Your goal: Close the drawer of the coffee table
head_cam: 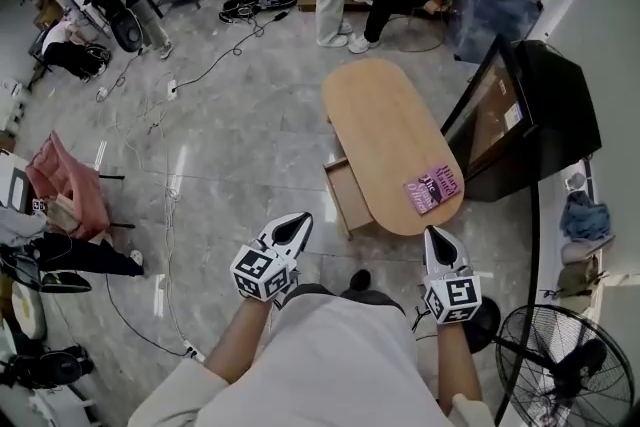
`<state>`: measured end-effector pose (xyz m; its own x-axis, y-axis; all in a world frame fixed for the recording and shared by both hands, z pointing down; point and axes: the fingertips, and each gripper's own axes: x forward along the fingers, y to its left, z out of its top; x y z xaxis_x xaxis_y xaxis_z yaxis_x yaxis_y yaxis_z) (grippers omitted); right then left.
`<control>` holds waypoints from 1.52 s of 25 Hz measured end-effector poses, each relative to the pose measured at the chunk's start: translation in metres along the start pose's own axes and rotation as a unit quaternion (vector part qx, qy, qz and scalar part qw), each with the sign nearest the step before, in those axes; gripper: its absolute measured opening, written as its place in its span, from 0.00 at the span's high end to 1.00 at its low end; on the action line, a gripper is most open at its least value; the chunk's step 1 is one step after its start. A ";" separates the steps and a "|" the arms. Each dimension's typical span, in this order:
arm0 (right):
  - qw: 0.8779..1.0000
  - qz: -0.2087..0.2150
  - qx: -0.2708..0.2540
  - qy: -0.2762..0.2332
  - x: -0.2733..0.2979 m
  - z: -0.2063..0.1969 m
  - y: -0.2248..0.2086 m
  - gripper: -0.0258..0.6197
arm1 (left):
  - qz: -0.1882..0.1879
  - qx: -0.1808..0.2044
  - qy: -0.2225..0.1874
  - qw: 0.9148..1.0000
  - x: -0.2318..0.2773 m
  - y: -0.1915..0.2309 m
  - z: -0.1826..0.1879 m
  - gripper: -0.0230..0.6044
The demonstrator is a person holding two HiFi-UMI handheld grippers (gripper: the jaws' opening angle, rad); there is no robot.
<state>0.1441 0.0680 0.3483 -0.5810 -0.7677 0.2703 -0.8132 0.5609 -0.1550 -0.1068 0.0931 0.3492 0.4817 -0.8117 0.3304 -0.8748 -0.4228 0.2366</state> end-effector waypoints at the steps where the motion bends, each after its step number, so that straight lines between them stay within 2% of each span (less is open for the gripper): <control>1: 1.000 0.001 0.002 0.001 0.002 -0.001 -0.004 0.94 | 0.001 -0.001 0.002 1.000 0.004 -0.001 0.000 0.95; 12: 0.999 -0.001 0.026 0.025 0.026 -0.018 -0.027 0.94 | -0.004 -0.010 0.036 0.999 0.041 0.010 -0.007 0.95; 23: 0.997 -0.038 0.039 0.061 0.069 -0.031 -0.026 0.94 | -0.049 -0.011 0.077 0.996 0.087 0.055 -0.018 0.95; 33: 0.989 -0.084 0.062 0.107 0.122 -0.057 -0.020 0.94 | -0.105 -0.023 0.138 0.985 0.140 0.110 -0.050 0.95; 38: 0.983 -0.105 0.083 0.129 0.142 -0.081 -0.017 0.94 | -0.128 -0.029 0.171 0.976 0.165 0.130 -0.080 0.95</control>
<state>0.0782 -0.0255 0.4664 -0.3902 -0.7444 0.5418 -0.9206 0.3245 -0.2172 -0.1369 -0.0635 0.5077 0.6822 -0.4954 0.5378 -0.7236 -0.5630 0.3993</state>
